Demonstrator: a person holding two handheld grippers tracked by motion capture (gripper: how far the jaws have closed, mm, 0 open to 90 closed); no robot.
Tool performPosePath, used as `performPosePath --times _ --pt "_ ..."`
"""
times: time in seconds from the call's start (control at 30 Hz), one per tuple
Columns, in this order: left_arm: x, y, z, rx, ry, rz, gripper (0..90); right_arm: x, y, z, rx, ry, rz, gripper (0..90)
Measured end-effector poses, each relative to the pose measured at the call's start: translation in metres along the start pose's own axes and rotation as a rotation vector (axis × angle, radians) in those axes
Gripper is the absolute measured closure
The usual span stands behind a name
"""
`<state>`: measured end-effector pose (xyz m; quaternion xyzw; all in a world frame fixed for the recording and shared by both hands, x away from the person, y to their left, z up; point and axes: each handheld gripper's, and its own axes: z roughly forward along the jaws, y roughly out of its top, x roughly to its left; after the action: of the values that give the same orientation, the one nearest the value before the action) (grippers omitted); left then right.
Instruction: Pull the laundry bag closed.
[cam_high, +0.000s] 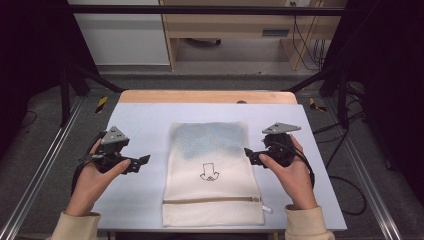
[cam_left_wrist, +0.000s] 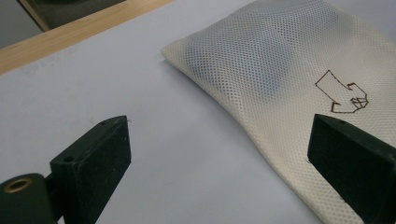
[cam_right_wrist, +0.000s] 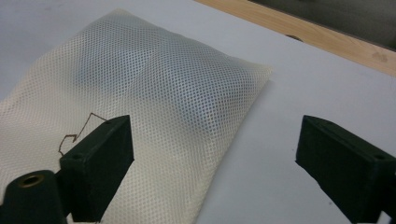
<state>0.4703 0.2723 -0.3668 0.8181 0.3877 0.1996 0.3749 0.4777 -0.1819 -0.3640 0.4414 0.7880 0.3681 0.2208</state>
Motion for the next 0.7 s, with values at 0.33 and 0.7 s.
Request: performPosePath --times 0.33,0.7 --pt "0.017 -0.011 -0.002 -0.003 0.039 -0.026 5.3 -0.013 -0.008 0.001 0.005 -0.031 0.023 8.4" --pt "0.029 -0.024 0.001 0.02 0.057 -0.053 4.4 -0.03 -0.023 0.003 0.013 -0.047 0.07 6.3"
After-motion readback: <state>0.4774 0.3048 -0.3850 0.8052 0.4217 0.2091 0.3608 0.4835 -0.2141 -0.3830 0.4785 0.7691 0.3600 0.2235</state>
